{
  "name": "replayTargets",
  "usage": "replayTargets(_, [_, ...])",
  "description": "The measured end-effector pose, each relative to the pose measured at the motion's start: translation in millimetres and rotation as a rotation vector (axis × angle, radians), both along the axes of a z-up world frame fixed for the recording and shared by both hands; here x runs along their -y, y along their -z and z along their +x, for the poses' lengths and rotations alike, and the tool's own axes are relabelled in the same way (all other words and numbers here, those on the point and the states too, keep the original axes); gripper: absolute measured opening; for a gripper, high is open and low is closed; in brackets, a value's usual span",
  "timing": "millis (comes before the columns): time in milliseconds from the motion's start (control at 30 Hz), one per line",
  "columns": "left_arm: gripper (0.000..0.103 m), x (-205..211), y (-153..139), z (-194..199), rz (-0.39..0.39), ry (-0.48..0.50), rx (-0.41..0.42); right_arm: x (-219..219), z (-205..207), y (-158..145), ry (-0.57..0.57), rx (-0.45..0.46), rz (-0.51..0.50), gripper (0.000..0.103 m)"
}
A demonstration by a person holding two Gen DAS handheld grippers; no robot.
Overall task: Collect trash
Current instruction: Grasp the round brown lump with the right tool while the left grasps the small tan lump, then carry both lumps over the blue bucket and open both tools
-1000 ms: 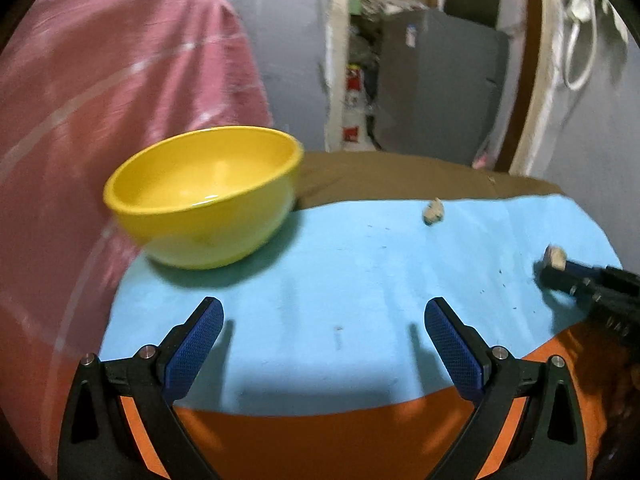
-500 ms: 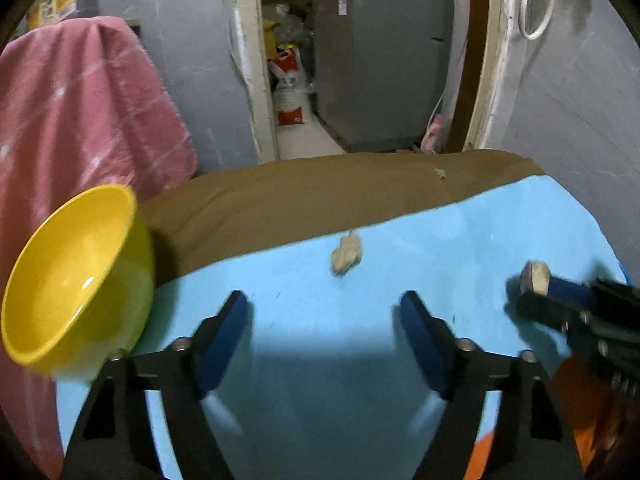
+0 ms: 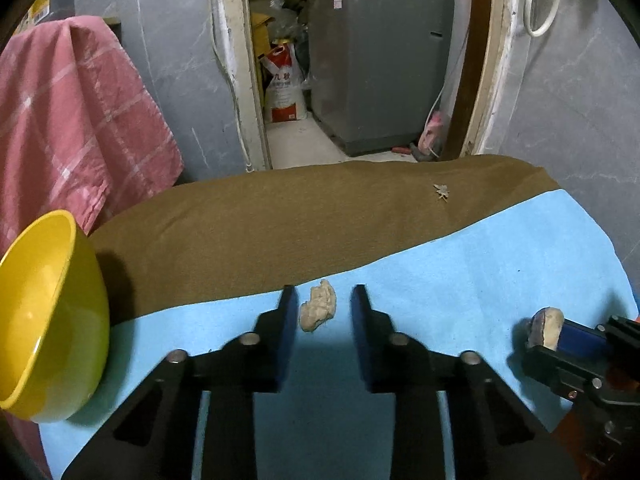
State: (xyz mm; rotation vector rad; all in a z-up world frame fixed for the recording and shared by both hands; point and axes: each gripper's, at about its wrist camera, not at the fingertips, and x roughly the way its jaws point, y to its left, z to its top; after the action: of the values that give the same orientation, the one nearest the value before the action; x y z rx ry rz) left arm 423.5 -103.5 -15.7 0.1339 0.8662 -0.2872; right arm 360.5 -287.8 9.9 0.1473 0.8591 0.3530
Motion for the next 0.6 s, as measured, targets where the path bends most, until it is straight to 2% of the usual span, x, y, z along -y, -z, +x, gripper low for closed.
replayTargets(33, [0.014,0.0,0.6,-0.2,-0.002,0.001,-0.001,0.2,0.0,-0.1,0.000,0.000,0.001,0.028])
replayTargets(300, [0.013,10.9,-3.5,-11.5,0.000,0.012,0.008,0.7,0.1,-0.3,-0.001,0.001,0.003,0.028])
replayTargets(400, [0.013,4.1,-8.2,-13.6,-0.051,0.003,0.008,1.3,-0.2,0.0,0.001,0.003,0.008,0.028])
replayTargets(500, [0.013,-4.4,-17.3,-26.0,-0.139,-0.002,0.024,3.9,-0.9,1.2,0.004,0.008,0.011,0.028])
replayTargets(600, [0.013,-10.5,-25.7,-42.8,-0.190,-0.006,0.059,5.3,-3.8,-0.3,0.015,0.027,0.017,0.028])
